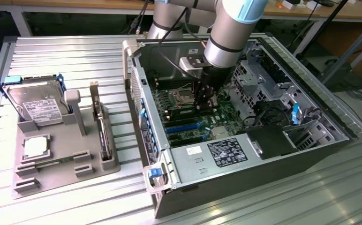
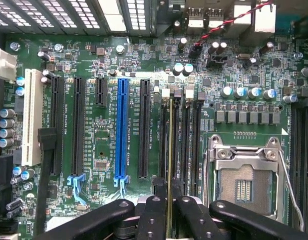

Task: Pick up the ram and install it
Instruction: 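Insert the ram into the slot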

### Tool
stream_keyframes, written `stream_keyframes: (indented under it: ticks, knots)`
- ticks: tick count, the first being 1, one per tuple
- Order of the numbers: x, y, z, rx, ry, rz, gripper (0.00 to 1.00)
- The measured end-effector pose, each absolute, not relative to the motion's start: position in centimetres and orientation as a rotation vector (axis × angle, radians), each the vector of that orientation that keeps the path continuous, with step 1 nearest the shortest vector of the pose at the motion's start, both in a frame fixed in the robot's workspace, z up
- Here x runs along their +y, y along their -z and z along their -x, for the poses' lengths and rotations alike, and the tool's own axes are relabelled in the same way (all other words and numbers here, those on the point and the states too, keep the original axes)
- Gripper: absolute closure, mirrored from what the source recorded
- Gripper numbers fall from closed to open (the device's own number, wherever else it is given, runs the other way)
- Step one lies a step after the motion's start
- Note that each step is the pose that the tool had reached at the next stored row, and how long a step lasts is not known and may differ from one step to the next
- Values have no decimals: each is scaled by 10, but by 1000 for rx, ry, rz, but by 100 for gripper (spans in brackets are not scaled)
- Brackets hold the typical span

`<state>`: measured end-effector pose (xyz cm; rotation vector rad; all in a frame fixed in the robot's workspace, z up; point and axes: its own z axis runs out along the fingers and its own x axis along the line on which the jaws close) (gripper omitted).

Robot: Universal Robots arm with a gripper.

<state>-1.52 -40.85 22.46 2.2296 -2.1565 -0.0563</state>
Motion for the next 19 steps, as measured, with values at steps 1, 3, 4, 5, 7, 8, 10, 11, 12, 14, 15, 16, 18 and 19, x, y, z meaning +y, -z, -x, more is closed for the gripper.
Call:
stream_keyframes:
  ticks: [1, 3, 4, 5, 7, 8, 10, 11, 12, 14, 15, 16, 18, 19]
  knots:
    - [-409, -225, 15, -2157, 56, -2230, 86]
    - [-409, -224, 15, -2153, 56, -2233, 86]
    - [-409, -224, 15, -2151, 56, -2235, 86]
    - [-409, -224, 15, -2150, 56, -2236, 86]
    - [-409, -224, 15, -2146, 56, -2239, 86]
    - [-409, -224, 15, -2145, 56, -2241, 86]
    - [-409, -224, 15, -2143, 56, -2242, 86]
    - [-409, -224, 15, -2139, 56, -2246, 86]
    - [-409, -224, 15, -2135, 56, -2250, 86]
    - [-409, -224, 15, -2131, 56, -2254, 86]
    - [-409, -224, 15, -2128, 55, -2256, 86]
    - [-409, -224, 15, -2128, 55, -2256, 86]
    - [-409, -224, 15, -2128, 55, -2257, 86]
    - [-409, -223, 15, -2128, 55, -2257, 86]
